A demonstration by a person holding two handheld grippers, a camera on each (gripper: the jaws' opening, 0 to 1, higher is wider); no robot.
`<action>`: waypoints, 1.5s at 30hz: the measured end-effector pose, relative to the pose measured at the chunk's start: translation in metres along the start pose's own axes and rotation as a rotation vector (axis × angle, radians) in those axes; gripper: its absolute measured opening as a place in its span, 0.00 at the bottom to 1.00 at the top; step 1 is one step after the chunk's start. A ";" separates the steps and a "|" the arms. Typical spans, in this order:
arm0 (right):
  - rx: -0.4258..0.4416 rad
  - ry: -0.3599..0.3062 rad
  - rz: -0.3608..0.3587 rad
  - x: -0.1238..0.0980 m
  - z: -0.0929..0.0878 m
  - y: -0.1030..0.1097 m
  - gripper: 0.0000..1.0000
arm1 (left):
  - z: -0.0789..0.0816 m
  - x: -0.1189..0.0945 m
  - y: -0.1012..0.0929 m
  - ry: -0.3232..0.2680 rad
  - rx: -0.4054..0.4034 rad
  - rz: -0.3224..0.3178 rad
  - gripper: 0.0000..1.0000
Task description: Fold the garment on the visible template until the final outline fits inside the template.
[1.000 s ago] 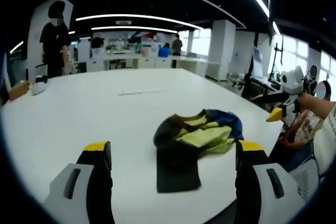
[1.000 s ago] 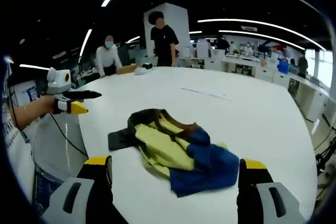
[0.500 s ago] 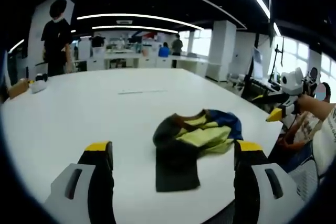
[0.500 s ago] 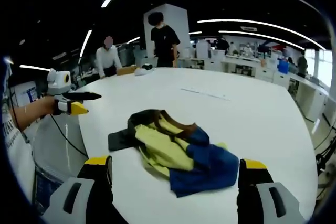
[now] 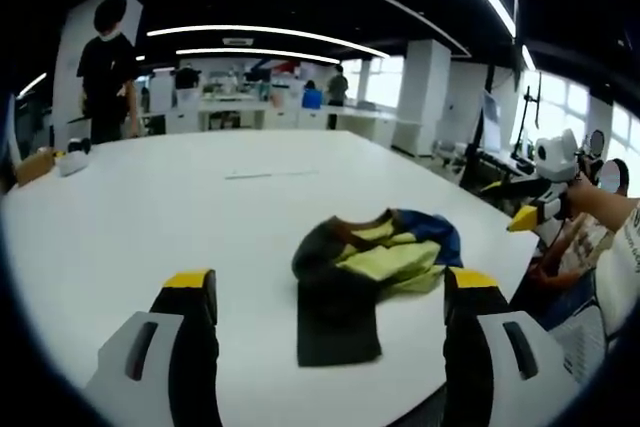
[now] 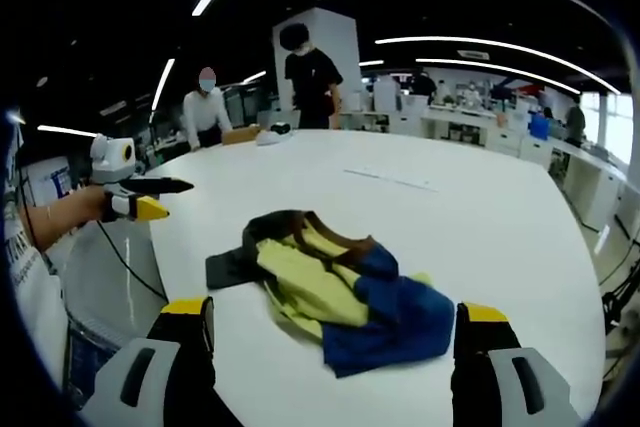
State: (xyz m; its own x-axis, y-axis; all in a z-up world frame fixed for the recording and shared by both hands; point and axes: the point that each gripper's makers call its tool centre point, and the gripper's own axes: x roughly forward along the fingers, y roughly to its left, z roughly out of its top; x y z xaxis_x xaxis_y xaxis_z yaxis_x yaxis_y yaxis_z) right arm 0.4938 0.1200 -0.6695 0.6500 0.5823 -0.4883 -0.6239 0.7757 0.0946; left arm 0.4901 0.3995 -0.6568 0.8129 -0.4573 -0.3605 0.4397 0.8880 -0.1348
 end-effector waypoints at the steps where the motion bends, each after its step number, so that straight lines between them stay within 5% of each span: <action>1: 0.001 0.000 0.000 0.000 0.000 0.000 0.99 | 0.000 0.000 0.000 -0.001 -0.001 -0.001 0.91; 15: 0.041 -0.026 -0.007 0.001 0.000 -0.004 0.94 | 0.006 0.006 0.000 0.000 0.032 -0.006 0.81; 30: 0.076 -0.042 -0.008 0.025 0.006 -0.022 0.52 | 0.004 0.032 0.010 0.018 0.065 -0.047 0.61; 45: 0.114 0.013 -0.011 0.060 -0.008 -0.044 0.29 | -0.008 0.065 0.033 0.024 0.038 -0.071 0.44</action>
State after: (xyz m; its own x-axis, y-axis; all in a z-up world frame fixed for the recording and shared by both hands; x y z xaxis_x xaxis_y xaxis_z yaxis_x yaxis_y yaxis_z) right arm 0.5570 0.1188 -0.7094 0.6503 0.5712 -0.5009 -0.5631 0.8050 0.1869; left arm 0.5544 0.3997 -0.6925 0.7702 -0.5169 -0.3735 0.5099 0.8509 -0.1261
